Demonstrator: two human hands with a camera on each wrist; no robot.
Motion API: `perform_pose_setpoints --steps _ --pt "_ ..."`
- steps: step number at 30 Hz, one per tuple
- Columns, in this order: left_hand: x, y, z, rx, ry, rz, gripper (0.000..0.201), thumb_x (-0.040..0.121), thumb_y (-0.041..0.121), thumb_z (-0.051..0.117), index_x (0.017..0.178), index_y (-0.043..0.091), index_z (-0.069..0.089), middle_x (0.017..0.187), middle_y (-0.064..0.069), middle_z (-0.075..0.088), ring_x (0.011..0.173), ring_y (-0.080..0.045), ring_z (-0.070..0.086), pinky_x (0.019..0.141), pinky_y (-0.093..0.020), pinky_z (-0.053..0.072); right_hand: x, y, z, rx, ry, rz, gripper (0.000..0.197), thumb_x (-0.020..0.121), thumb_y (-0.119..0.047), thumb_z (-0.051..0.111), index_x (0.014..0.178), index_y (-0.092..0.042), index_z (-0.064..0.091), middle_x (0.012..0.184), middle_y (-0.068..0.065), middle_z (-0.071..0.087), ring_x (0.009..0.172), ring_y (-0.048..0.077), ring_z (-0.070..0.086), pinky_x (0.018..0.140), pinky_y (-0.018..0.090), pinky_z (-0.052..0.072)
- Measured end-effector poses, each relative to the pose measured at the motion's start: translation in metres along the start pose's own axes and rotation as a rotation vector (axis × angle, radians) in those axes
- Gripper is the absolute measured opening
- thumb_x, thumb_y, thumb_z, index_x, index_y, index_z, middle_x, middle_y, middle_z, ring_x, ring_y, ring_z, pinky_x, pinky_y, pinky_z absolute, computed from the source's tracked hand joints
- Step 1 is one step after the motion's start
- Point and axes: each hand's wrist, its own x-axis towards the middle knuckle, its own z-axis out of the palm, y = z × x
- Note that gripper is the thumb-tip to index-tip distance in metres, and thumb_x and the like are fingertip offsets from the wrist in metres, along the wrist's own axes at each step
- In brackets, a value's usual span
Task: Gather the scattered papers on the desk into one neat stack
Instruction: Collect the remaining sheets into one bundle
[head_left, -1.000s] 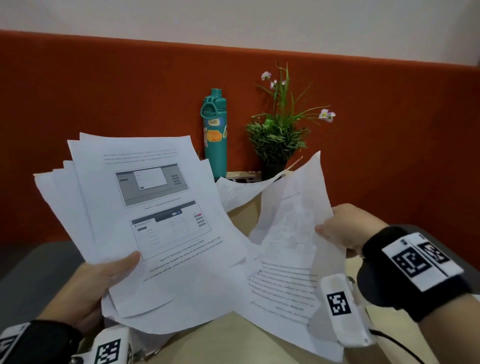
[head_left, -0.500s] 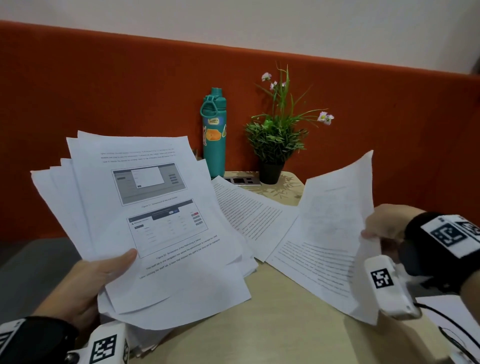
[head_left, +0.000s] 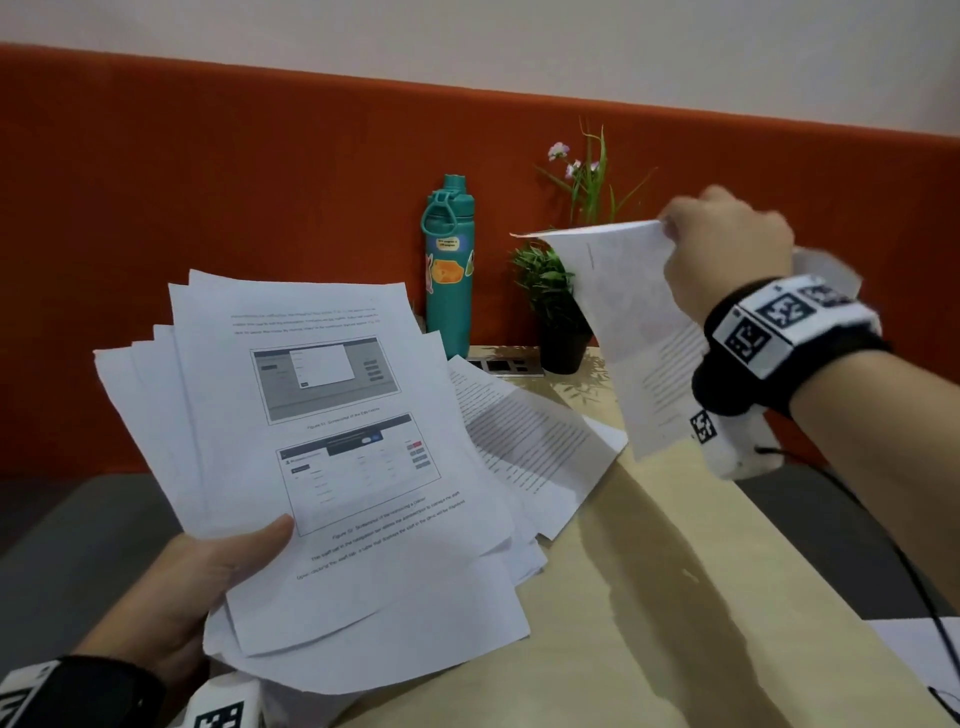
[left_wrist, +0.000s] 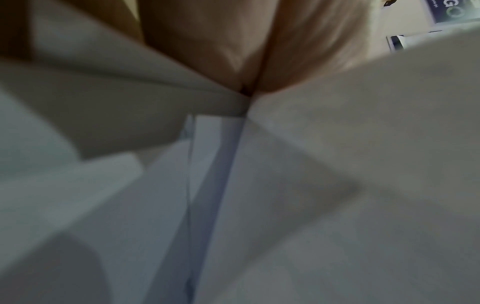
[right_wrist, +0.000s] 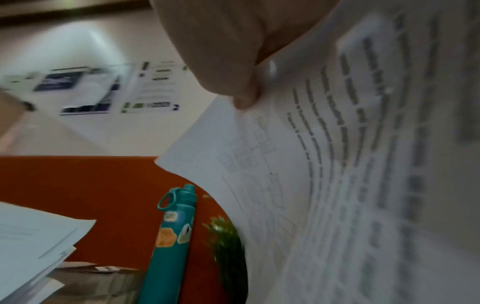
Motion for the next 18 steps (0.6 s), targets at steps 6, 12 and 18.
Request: perform_pose_setpoints --steps 6,12,18 --pt "0.006 0.001 -0.004 0.024 -0.020 -0.022 0.046 0.072 0.009 0.063 0.117 0.002 0.066 0.104 -0.021 0.076 0.084 -0.038 0.075 0.062 -0.041 0.062 -0.008 -0.048 -0.003 -0.241 -0.075 -0.245 0.025 0.092 -0.018 0.046 0.110 -0.012 0.062 0.106 0.013 0.057 0.095 0.030 0.060 0.087 0.040 0.040" --pt "0.005 -0.001 -0.002 0.034 0.000 0.001 0.035 0.079 0.003 0.061 0.113 0.000 0.066 0.095 -0.019 0.077 0.072 -0.033 0.076 0.053 -0.037 0.061 -0.048 -0.082 0.010 -0.207 -0.226 -0.353 0.011 0.092 -0.008 0.046 0.083 -0.013 0.047 0.084 0.008 0.048 0.076 0.027 0.051 0.068 0.034 0.034" --pt "0.004 0.000 -0.007 0.031 0.015 -0.018 0.032 0.080 0.004 0.062 0.111 0.000 0.068 0.099 -0.021 0.077 0.076 -0.034 0.076 0.054 -0.037 0.062 0.007 -0.055 -0.046 0.041 0.027 -0.089 0.030 0.088 -0.006 0.044 0.109 -0.012 0.065 0.104 0.015 0.065 0.099 0.038 0.063 0.079 0.040 0.046"
